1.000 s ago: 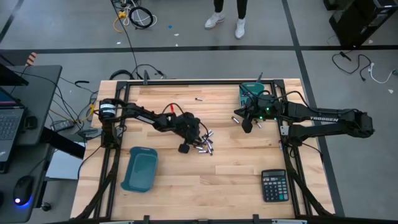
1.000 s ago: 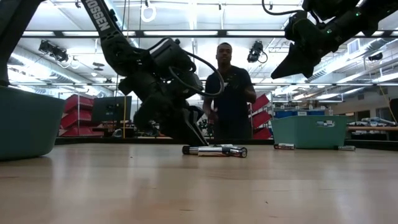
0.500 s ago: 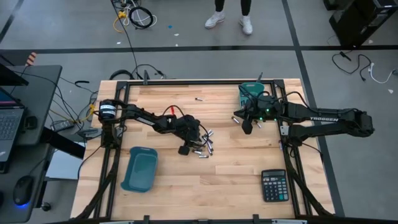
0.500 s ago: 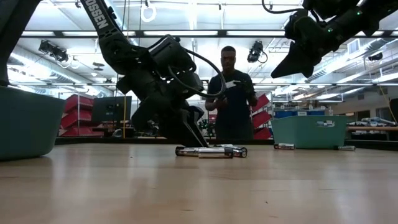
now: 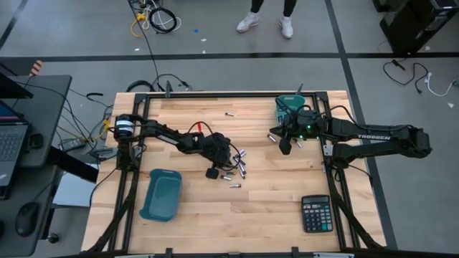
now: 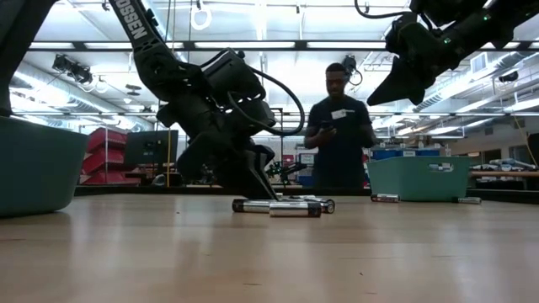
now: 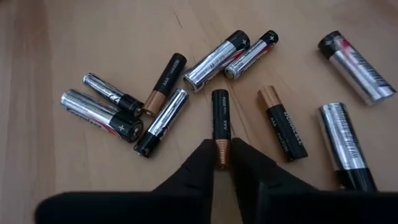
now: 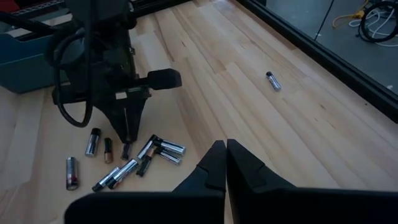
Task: Sort batteries
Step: Put the black battery into the green bin
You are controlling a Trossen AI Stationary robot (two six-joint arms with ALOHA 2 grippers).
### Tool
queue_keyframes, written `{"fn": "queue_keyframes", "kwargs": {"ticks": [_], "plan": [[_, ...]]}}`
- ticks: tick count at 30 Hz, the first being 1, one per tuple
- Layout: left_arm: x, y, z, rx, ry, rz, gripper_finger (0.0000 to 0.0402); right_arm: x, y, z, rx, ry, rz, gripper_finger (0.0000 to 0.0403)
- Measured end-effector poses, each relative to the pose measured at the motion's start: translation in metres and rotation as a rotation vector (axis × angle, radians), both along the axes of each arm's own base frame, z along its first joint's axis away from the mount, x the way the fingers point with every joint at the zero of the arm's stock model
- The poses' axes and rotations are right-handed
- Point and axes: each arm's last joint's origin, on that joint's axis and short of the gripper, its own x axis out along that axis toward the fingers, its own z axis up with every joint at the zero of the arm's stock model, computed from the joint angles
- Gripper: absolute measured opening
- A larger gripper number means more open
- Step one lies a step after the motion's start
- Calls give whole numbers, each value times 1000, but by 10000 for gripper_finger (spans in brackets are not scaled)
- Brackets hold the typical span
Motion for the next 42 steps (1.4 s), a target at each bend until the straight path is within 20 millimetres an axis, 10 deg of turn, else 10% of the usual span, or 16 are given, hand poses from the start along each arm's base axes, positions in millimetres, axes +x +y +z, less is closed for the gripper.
{"fn": "queue_keyframes", "kwargs": {"ticks": [21,42], "plan": [[-3,0,12,8,-17,39,7,2,-1,4,-66,-30,14,1],[-1,6,133,165,-771,-51,5,27,32,-2,-464,-583,285,1]]}}
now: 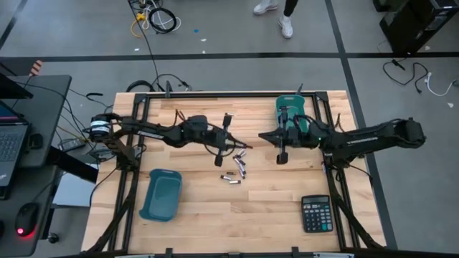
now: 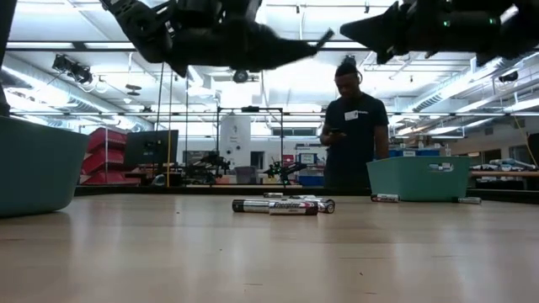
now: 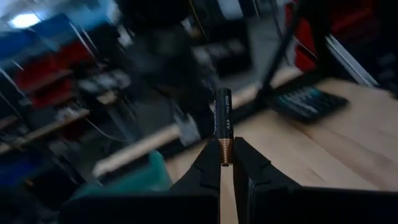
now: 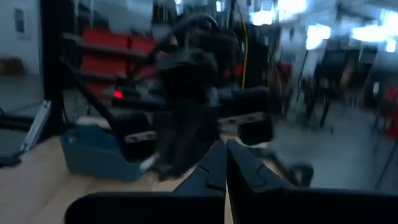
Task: Sort batteries
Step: Put the black battery into the green bin
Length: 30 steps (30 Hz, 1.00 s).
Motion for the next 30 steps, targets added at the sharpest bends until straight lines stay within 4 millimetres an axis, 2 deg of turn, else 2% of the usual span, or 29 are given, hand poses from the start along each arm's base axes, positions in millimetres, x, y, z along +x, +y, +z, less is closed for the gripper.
{"fn": "queue_keyframes", "kwargs": {"ticks": [3,9,15,20,25,30], "plan": [[0,2,6,0,-58,-1,5,3,6,-9,-74,-58,32,3],[0,2,5,-8,-55,-5,5,12,16,-17,-151,-111,58,21],[0,0,8,-25,-87,0,5,18,24,-23,-206,-148,79,72],[1,0,9,-26,-90,8,5,22,22,-26,-184,-187,-5,117],[2,-2,9,-55,-109,53,5,41,22,-27,-183,-172,-3,149],[8,-7,0,-57,-121,47,5,58,23,-28,-182,-164,-1,159]]}}
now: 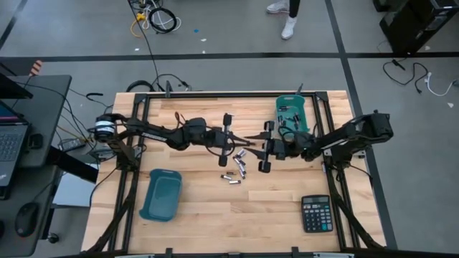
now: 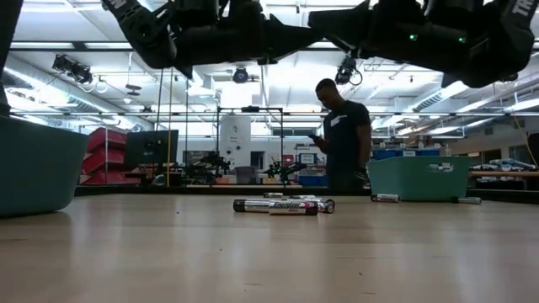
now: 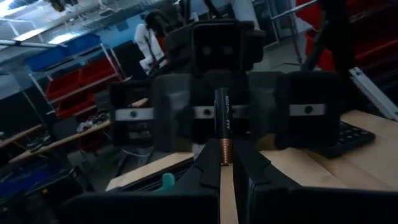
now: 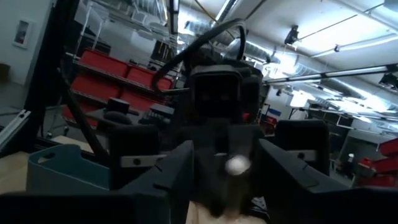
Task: Sort batteries
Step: Put the black battery into the green bin
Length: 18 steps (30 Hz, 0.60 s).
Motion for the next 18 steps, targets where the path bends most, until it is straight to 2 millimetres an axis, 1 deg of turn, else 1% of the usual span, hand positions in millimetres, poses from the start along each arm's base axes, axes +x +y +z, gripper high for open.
{"fn": "queue_keyframes", "kwargs": {"ticks": [6,10,14,18], "plan": [[1,-2,-3,-6,13,-10,5,2,2,0,-1,-5,11,149],[1,-2,-3,-6,13,-10,8,2,3,1,-6,-14,29,129],[1,-2,-3,-5,13,-9,10,2,3,1,-9,-16,36,95],[1,-3,-3,-2,13,-40,11,2,5,1,-29,-17,52,42]]}}
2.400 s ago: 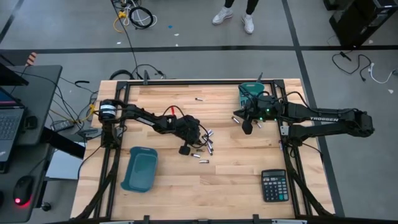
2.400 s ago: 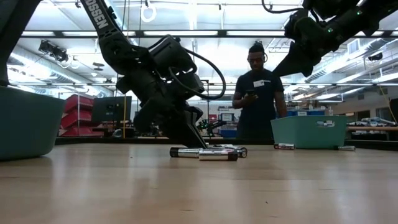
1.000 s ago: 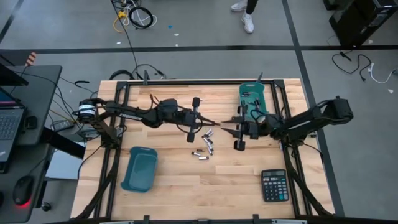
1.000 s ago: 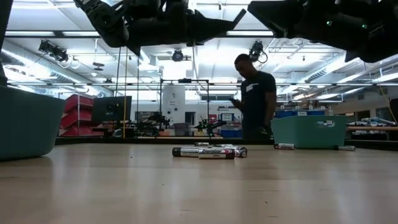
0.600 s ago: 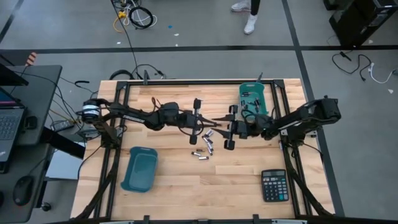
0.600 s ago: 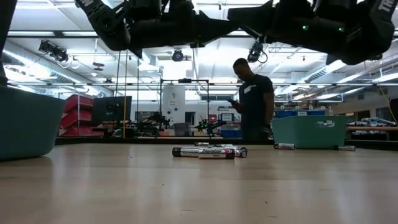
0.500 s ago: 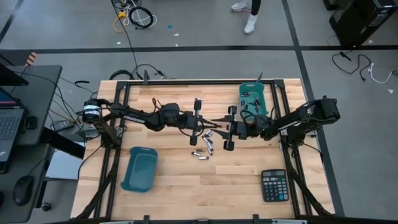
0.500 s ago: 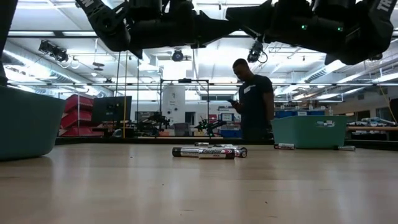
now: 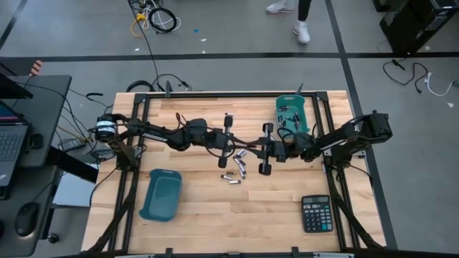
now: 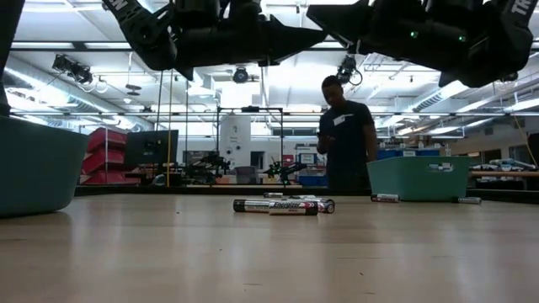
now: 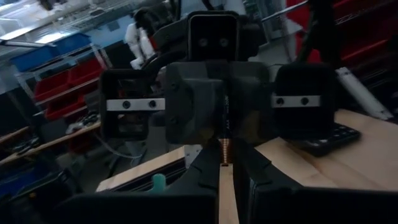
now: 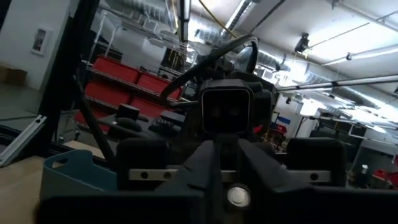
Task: Sort batteries
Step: Put the black battery into the green bin
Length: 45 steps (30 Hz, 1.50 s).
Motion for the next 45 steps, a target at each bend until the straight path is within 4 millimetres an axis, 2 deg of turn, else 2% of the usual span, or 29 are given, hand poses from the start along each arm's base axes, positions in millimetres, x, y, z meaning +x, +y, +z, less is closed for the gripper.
{"fn": "queue_keyframes", "kwargs": {"ticks": [2,8,12,16,19,21,28,32,36,39,45], "plan": [[0,-1,0,-4,1,-20,11,0,3,0,-33,-2,3,18],[0,-1,0,-29,3,-33,29,-1,6,2,-25,-18,-3,18],[0,-1,-1,-60,27,-23,83,-1,4,3,28,-29,-47,17],[1,2,-6,-79,73,76,144,-2,2,3,56,-27,-65,17],[1,5,-13,-86,142,165,178,-5,1,11,71,-55,-91,17],[0,6,-18,-108,194,215,192,-10,-1,19,108,-59,-182,17],[-2,7,-29,-209,307,265,204,-44,-24,36,251,143,-727,17],[-2,7,-28,-212,302,268,203,-73,-43,39,361,222,-922,17],[-1,7,-25,-214,267,270,203,-104,-63,33,541,264,-1044,17],[-1,7,-24,-216,253,269,203,-121,-74,24,695,312,-1061,17],[-1,7,-22,-240,238,270,203,-130,-86,9,886,425,-1027,32]]}}
